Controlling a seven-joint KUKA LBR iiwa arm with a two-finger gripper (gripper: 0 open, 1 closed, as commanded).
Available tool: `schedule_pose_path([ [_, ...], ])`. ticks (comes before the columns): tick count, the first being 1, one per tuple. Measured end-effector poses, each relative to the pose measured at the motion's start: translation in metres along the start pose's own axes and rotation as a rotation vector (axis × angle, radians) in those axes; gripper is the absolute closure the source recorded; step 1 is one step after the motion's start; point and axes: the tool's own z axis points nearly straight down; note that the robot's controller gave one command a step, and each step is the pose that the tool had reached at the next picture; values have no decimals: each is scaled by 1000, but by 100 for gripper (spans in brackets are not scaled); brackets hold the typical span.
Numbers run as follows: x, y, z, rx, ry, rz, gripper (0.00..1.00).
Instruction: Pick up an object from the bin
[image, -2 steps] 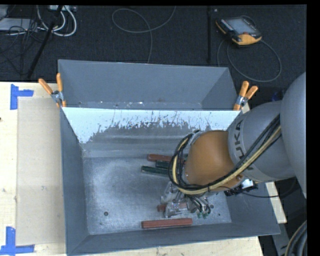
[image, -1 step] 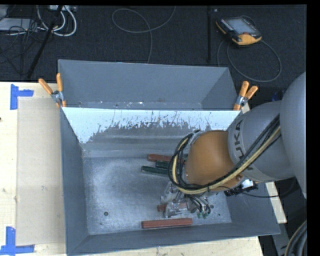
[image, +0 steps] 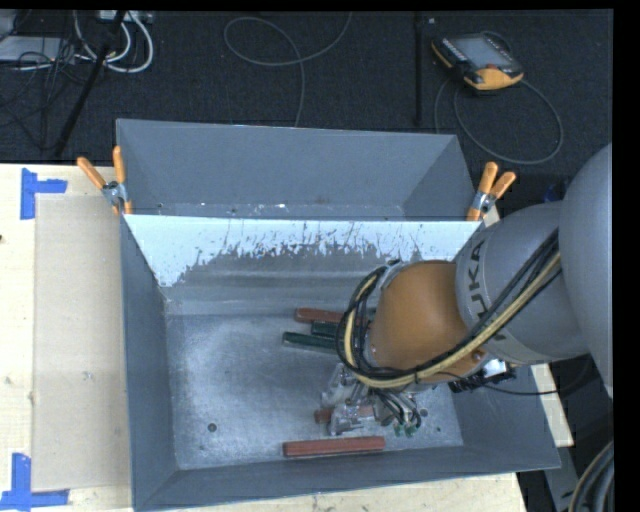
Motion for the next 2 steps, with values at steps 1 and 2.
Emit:
schedule_pose_path([
  [1, 0, 0, 0, 0, 0, 0, 100],
  [2, -21, 3, -182, 1, 6, -8, 100],
])
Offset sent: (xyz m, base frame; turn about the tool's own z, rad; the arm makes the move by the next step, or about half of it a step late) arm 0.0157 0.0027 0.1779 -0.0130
